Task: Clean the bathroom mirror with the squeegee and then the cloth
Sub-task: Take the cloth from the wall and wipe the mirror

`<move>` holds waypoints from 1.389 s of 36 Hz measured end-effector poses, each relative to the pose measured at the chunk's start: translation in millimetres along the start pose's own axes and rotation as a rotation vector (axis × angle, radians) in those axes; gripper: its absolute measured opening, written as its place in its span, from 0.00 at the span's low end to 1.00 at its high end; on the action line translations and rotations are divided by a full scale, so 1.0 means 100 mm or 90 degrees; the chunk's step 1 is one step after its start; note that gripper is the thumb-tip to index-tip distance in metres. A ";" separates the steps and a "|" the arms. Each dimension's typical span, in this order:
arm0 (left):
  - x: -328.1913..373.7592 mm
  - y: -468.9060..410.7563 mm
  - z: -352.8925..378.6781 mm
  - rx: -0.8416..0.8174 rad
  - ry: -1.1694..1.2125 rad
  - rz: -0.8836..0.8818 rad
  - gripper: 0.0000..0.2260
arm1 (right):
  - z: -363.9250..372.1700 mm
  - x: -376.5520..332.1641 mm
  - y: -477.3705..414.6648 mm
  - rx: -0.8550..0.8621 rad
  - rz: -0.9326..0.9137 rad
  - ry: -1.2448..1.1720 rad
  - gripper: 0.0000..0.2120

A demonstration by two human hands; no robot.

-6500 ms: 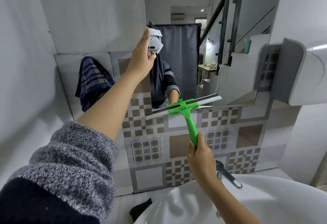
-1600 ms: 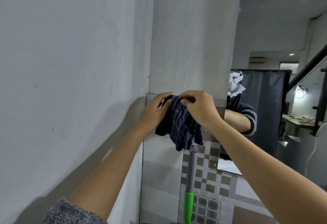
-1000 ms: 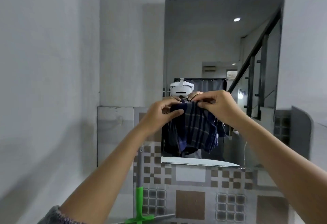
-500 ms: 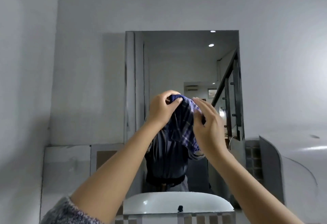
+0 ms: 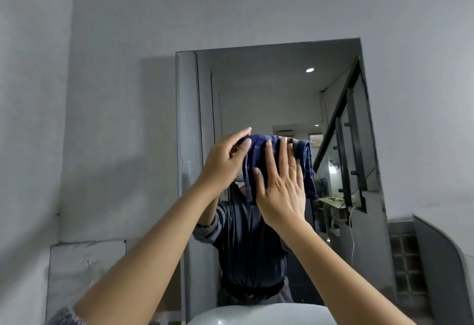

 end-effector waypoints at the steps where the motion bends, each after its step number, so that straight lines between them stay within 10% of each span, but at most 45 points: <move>1: -0.03 0.03 -0.02 0.018 -0.026 0.034 0.15 | 0.00 0.01 -0.02 0.011 -0.003 0.009 0.29; 13: -0.51 0.18 -0.38 0.081 -0.383 0.060 0.25 | -0.29 -0.30 -1.30 0.066 -0.026 0.082 0.31; 32: -0.61 0.28 -0.44 0.008 -0.454 0.068 0.31 | -0.22 -1.15 -2.04 -0.001 -0.365 0.273 0.27; 50: -0.63 0.32 -0.34 0.055 -0.426 0.031 0.29 | -0.90 0.73 -1.84 0.056 0.061 0.154 0.27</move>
Point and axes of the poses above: each hand's wrist, its own y-axis away from the middle knuckle, its own z-axis out of the palm, x = y × z, the point moved 1 cm from there along -y, towards the middle knuckle, and after that the axes turned 6 degrees about y, right-handed, at the moved point
